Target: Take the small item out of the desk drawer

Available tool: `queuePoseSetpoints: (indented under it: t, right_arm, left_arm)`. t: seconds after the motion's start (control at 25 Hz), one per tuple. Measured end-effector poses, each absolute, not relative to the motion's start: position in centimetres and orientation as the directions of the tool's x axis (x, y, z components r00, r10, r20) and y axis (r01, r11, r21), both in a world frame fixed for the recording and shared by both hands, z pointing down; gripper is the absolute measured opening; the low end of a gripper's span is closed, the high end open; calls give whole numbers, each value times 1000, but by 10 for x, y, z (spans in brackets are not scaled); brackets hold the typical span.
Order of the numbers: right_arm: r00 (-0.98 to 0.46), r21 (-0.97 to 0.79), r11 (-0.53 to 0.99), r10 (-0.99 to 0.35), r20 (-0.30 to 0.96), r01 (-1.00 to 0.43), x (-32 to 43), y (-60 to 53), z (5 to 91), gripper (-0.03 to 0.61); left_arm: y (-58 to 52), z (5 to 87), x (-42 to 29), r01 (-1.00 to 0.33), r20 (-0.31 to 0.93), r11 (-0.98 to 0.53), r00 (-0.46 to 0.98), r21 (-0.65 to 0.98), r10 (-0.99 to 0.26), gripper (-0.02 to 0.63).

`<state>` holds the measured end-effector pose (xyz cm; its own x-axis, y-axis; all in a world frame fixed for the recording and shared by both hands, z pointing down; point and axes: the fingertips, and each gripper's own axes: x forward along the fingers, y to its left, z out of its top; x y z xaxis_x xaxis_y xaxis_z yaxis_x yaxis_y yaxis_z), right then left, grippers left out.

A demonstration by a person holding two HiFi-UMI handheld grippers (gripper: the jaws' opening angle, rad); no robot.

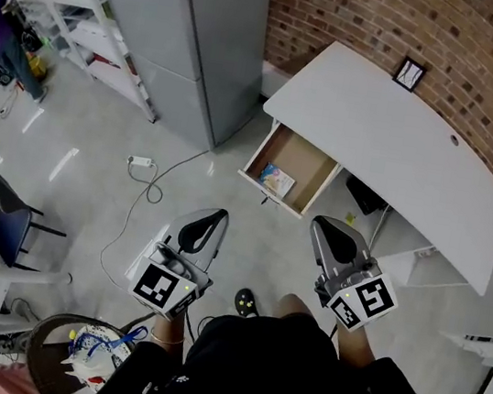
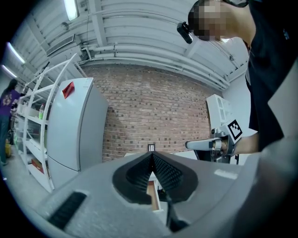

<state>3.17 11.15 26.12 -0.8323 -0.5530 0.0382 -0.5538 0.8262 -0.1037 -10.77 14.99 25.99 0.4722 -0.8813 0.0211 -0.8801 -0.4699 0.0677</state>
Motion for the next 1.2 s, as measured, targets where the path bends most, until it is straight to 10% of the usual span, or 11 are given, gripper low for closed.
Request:
queuePoseSetpoints:
  t: [1.2]
  right_arm:
    - [-823,-126,814,-567,41,-567,24,48,271,12]
  left_arm:
    - [97,268,-129,-890,67,-453,456,55,-887,-11]
